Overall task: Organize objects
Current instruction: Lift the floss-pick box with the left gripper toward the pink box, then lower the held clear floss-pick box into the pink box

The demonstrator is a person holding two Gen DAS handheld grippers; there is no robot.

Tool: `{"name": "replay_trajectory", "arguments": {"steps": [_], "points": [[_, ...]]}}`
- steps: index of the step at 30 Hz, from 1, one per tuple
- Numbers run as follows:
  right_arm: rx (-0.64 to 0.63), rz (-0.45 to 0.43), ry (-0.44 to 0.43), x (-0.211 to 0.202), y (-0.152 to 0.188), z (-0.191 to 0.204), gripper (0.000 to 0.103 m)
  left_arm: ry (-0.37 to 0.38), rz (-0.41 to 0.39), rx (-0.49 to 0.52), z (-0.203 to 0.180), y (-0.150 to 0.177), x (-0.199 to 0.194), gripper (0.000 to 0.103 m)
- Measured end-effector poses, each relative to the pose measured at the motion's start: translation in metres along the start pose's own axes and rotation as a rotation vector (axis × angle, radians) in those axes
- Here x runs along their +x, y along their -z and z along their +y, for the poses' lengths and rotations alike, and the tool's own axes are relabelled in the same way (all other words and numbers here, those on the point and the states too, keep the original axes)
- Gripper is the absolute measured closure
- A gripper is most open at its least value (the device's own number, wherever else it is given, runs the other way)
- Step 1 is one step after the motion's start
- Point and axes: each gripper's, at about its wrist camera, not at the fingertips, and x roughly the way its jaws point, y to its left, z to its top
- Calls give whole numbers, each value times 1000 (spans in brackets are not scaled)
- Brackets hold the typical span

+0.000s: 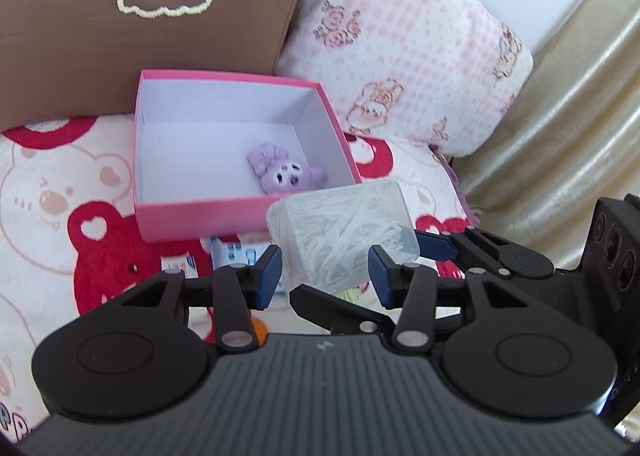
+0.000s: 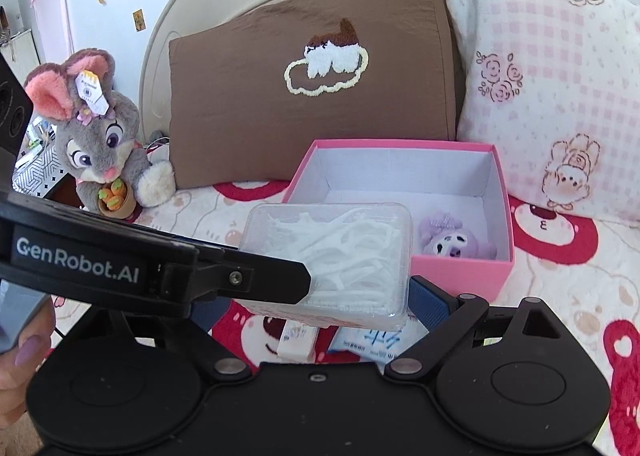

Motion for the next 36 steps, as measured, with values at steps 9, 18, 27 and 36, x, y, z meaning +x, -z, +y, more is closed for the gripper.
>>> {"name": "replay_trajectory", "arguments": {"steps": [9, 18, 27, 36], "points": [[-13, 9, -10, 37, -32, -11, 6, -28, -9, -49, 21, -36, 22, 57], [-31, 27, -35, 78, -51, -16, 6, -62, -12, -149, 52, -58, 45, 57], [-61, 83, -28, 118, -80, -31, 6, -82, -34, -223, 76, -84, 75, 57], [-29, 132, -43, 156, -88, -53, 6, -101, -49, -205, 90, -92, 109, 58]]}}
